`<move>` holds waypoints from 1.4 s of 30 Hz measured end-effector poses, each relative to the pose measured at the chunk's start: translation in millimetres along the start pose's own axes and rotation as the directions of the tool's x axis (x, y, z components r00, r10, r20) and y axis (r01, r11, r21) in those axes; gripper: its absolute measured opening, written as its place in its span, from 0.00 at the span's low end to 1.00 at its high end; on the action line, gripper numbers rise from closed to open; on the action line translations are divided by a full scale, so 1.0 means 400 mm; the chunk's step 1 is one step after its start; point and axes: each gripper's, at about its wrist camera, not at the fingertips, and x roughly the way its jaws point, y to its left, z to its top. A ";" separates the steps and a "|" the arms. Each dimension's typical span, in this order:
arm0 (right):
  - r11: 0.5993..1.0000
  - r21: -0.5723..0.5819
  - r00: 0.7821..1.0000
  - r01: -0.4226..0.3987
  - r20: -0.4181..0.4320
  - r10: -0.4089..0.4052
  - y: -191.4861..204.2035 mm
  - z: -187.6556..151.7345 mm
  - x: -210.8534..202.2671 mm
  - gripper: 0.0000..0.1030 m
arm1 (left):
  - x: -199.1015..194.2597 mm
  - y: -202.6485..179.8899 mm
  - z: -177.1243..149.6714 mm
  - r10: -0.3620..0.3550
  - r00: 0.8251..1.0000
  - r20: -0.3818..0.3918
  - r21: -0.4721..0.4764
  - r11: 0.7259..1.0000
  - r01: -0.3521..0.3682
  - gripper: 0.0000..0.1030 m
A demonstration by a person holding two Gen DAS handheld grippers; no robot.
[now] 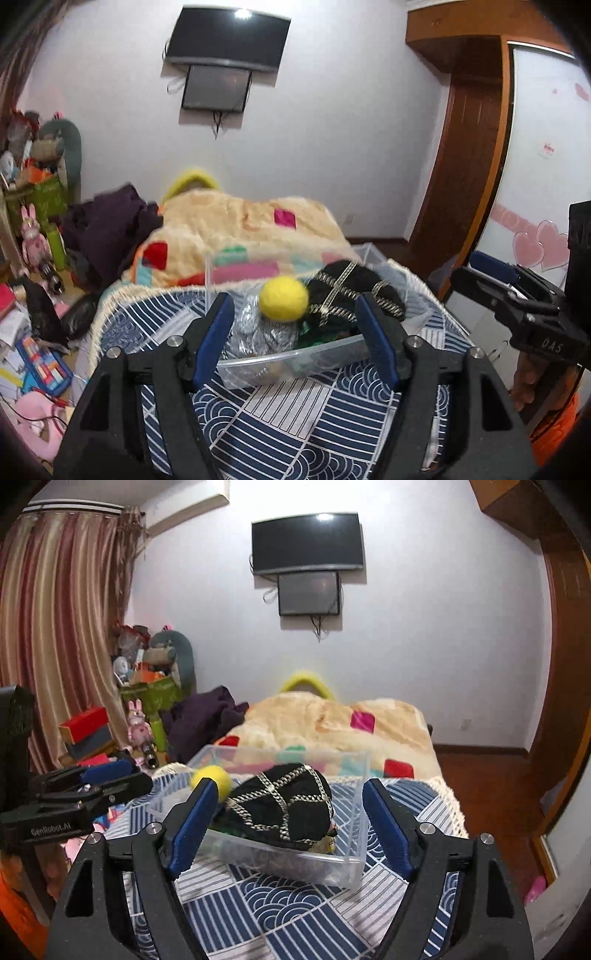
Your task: Organize soft objects
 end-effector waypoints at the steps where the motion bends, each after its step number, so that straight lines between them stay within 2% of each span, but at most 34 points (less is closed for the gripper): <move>1: 1.000 -0.003 1.000 -0.003 0.014 0.003 0.004 0.003 -0.016 0.76 | -0.021 -0.011 0.005 0.008 1.000 0.020 0.010 1.000 -0.009 0.70; 5: 1.000 0.005 0.998 -0.017 0.062 0.016 0.013 0.009 -0.063 0.81 | -0.089 -0.038 0.014 0.002 0.997 0.078 0.029 1.000 -0.004 0.76; 7: 1.000 0.006 0.997 -0.018 0.081 0.018 0.018 0.010 -0.084 0.82 | -0.123 -0.052 0.011 0.000 0.995 0.105 0.040 0.999 -0.005 0.85; 13: 1.000 0.004 0.994 -0.010 0.112 0.009 0.035 -0.004 -0.123 0.91 | -0.183 -0.095 -0.009 0.023 0.986 0.162 0.066 0.997 -0.035 0.96; 16: 1.000 0.001 0.991 0.000 0.137 0.000 0.044 -0.009 -0.133 0.99 | -0.193 -0.104 -0.020 0.028 0.986 0.166 0.068 0.997 -0.040 0.97; 23: 1.000 -0.021 0.990 0.002 0.138 0.001 0.061 -0.028 -0.140 1.00 | -0.195 -0.100 -0.036 0.034 0.986 0.161 0.044 0.998 -0.041 0.99; 42: 1.000 -0.007 0.994 -0.005 0.109 0.005 0.057 -0.054 -0.135 1.00 | -0.184 -0.103 -0.056 0.044 0.987 0.157 0.052 0.997 -0.053 0.99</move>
